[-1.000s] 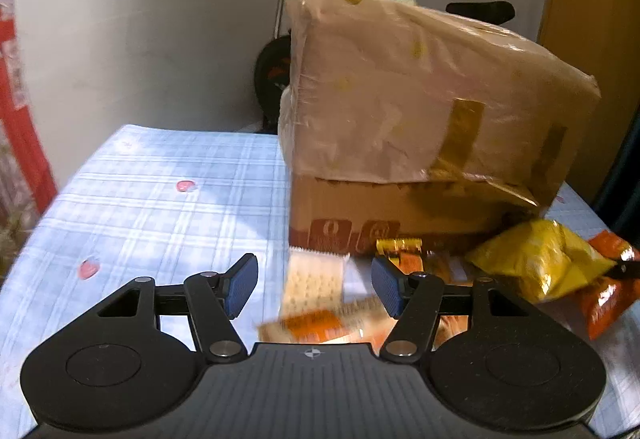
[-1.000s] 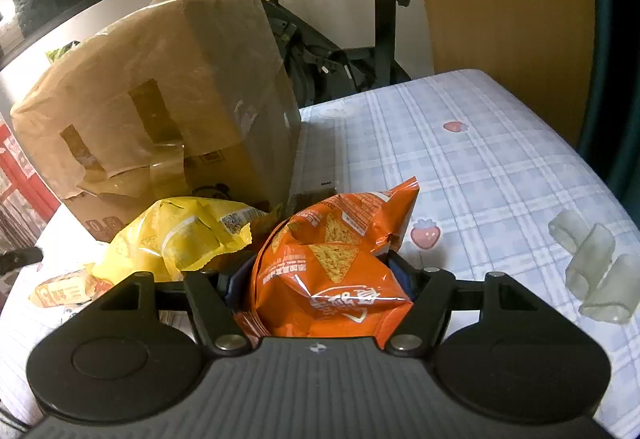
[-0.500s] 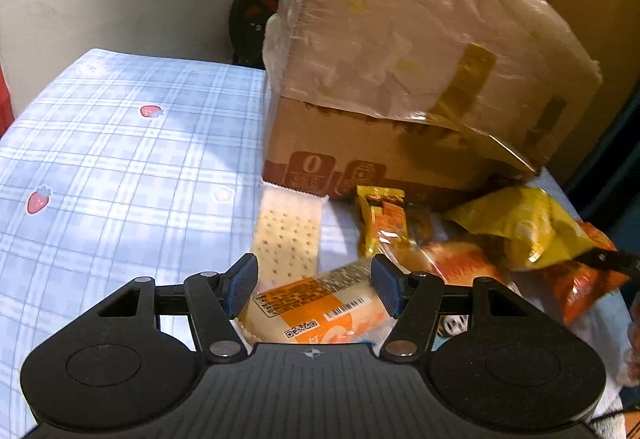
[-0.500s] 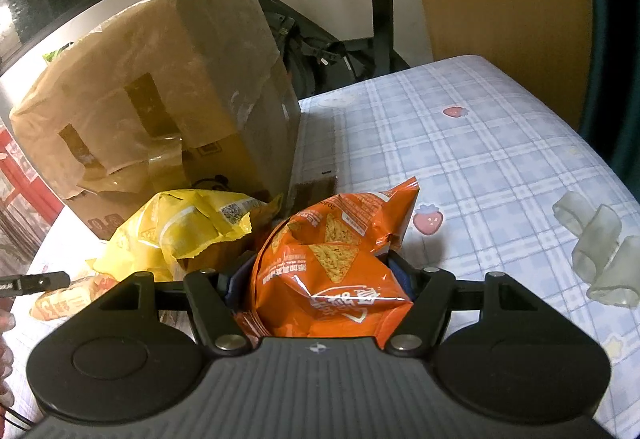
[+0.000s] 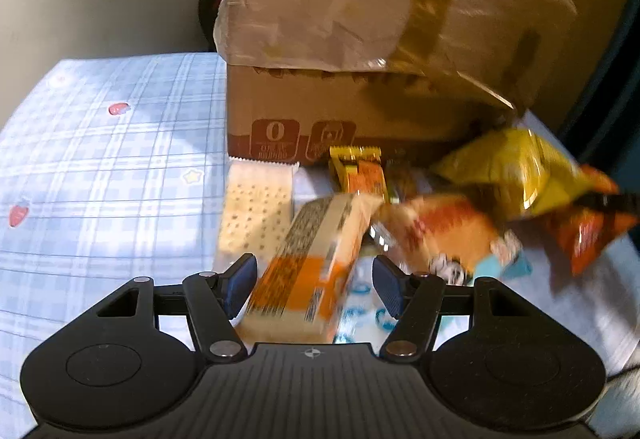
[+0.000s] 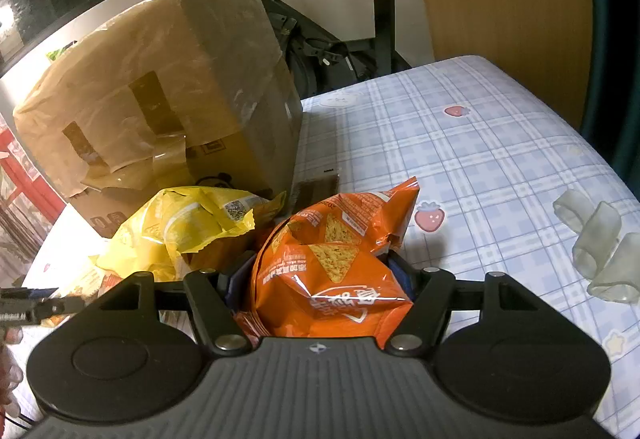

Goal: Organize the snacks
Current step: 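Grasp the orange-white cracker packet with the left tool while the right tool lifts the chip bag, then carry both packets over the box and open both tools to drop them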

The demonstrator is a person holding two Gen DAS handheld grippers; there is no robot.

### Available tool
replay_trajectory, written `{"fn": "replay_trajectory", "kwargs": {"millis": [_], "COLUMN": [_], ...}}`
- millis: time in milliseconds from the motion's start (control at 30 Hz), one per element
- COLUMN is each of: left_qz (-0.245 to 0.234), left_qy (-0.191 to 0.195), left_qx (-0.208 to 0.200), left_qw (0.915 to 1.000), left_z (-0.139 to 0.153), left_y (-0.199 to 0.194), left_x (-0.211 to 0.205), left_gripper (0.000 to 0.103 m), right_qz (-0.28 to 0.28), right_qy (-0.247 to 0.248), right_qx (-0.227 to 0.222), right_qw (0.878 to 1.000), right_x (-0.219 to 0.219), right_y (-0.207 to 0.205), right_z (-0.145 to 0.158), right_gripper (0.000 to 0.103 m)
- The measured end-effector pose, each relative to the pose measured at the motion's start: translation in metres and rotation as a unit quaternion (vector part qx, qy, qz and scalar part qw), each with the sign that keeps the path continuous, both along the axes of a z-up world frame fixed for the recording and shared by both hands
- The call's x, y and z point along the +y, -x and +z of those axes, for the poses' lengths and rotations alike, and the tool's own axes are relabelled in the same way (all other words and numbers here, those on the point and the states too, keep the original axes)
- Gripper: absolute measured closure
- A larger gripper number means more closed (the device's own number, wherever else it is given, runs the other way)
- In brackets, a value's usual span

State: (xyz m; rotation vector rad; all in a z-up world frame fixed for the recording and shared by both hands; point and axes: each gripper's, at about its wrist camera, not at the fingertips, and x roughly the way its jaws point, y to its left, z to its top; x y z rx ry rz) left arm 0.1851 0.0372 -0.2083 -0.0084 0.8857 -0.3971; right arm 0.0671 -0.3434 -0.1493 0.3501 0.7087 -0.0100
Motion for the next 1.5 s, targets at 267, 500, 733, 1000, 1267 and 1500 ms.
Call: {"fn": "replay_trajectory", "kwargs": {"millis": [267, 500, 733, 1000, 1267, 1500], "left_qz": [-0.003, 0.013, 0.03, 0.031, 0.013, -0.004], "left_qy": [-0.031, -0.019, 0.01, 0.035, 0.074, 0.088], "left_qx": [-0.002, -0.027, -0.072, -0.147, -0.214, -0.255], "left_qw": [0.9995, 0.9994, 0.9969, 0.988, 0.9738, 0.963], "left_z": [-0.001, 0.011, 0.044, 0.095, 0.154, 0.191], "left_y": [-0.008, 0.01, 0.02, 0.031, 0.023, -0.005], "left_x": [-0.012, 0.001, 0.011, 0.003, -0.015, -0.052], "left_gripper": [0.055, 0.064, 0.064, 0.064, 0.064, 0.064], "right_qz": [0.0, -0.013, -0.03, -0.035, -0.043, -0.004], "right_qy": [-0.001, 0.007, 0.037, 0.092, 0.112, 0.121], "right_qx": [-0.002, -0.017, -0.057, -0.135, -0.223, -0.287], "right_qw": [1.0, 1.0, 0.997, 0.986, 0.967, 0.95], "right_x": [0.0, 0.0, -0.002, 0.006, 0.008, 0.018], "right_y": [0.002, 0.005, 0.013, 0.023, 0.017, -0.018], "right_z": [0.001, 0.01, 0.028, 0.064, 0.115, 0.166], "right_gripper": [0.034, 0.034, 0.034, 0.034, 0.034, 0.034]}}
